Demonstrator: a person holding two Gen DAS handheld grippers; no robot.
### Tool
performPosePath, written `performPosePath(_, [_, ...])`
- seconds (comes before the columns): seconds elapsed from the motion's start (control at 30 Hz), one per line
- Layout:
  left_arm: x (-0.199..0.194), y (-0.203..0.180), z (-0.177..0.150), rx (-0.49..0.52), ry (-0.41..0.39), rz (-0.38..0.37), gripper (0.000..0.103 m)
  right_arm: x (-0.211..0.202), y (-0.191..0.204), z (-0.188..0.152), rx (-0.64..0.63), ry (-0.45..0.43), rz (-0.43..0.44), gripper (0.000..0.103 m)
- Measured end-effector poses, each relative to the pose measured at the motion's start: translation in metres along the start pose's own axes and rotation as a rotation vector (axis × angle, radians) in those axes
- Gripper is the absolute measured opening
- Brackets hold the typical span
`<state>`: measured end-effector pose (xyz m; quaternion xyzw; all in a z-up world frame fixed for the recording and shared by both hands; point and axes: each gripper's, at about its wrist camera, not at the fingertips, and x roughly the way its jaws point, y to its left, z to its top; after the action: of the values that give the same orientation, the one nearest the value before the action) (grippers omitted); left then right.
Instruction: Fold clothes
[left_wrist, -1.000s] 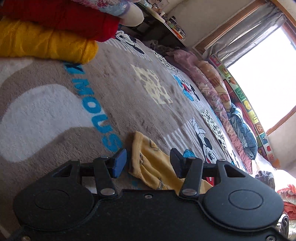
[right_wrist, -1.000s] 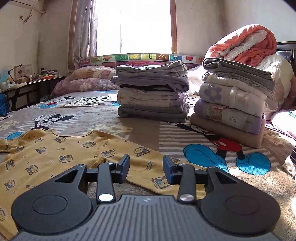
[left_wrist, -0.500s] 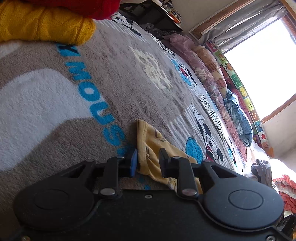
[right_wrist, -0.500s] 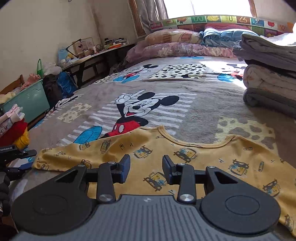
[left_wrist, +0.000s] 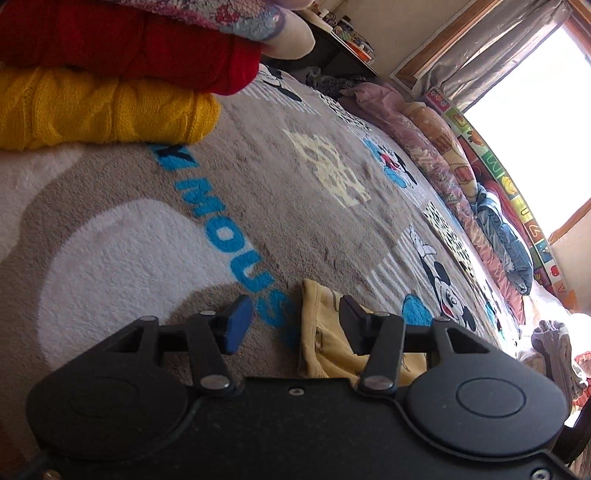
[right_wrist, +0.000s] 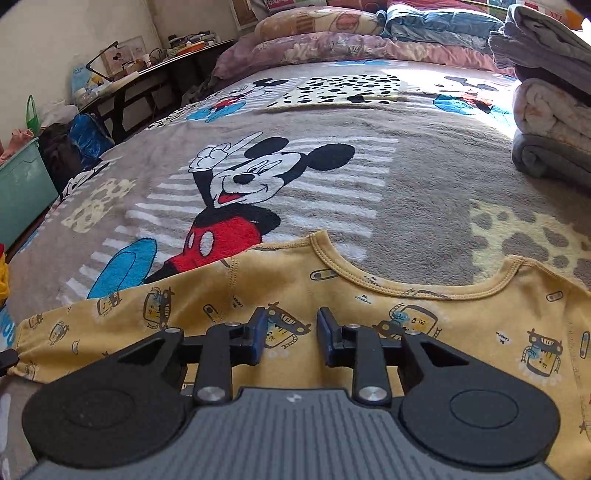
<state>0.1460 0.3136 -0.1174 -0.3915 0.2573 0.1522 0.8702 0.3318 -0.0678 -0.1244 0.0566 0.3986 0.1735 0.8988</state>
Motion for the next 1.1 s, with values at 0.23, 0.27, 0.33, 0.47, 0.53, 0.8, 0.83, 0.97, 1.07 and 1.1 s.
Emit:
performPosePath(0.23, [0.013,-0.003,0.010,-0.126,-0.027,-0.015,0.052,0.004,0.012,0.052,-0.164,-0.021,0.054,0.031])
performPosePath(0.27, [0.016,-0.002,0.011,-0.135,-0.023,-0.013,0.052,0.008,0.015,0.060,-0.189,0.005,0.071,0.031])
performPosePath(0.33, [0.022,-0.001,0.013,-0.151,-0.015,-0.009,0.052,0.017,0.022,0.075,-0.254,0.065,0.108,0.031])
performPosePath(0.47, [0.029,0.001,0.016,-0.166,-0.009,-0.005,0.052,0.036,0.030,0.105,-0.432,0.200,0.169,0.031])
performPosePath(0.53, [0.031,0.001,0.017,-0.167,-0.009,-0.005,0.052,0.040,0.033,0.114,-0.525,0.266,0.175,0.031])
performPosePath(0.8, [0.035,0.002,0.019,-0.156,-0.009,-0.008,0.052,0.062,0.050,0.104,-0.727,0.433,0.224,0.033])
performPosePath(0.83, [0.035,0.002,0.019,-0.157,-0.008,-0.009,0.052,0.068,0.051,0.102,-0.745,0.450,0.224,0.033])
performPosePath(0.97, [0.036,0.001,0.018,-0.152,-0.008,-0.009,0.052,0.074,0.057,0.094,-0.813,0.454,0.229,0.035])
performPosePath(1.07, [0.036,0.000,0.018,-0.148,-0.008,-0.007,0.052,0.075,0.062,0.090,-0.873,0.454,0.239,0.037])
performPosePath(1.1, [0.036,0.001,0.018,-0.150,-0.008,-0.009,0.052,0.075,0.063,0.090,-0.887,0.457,0.243,0.037])
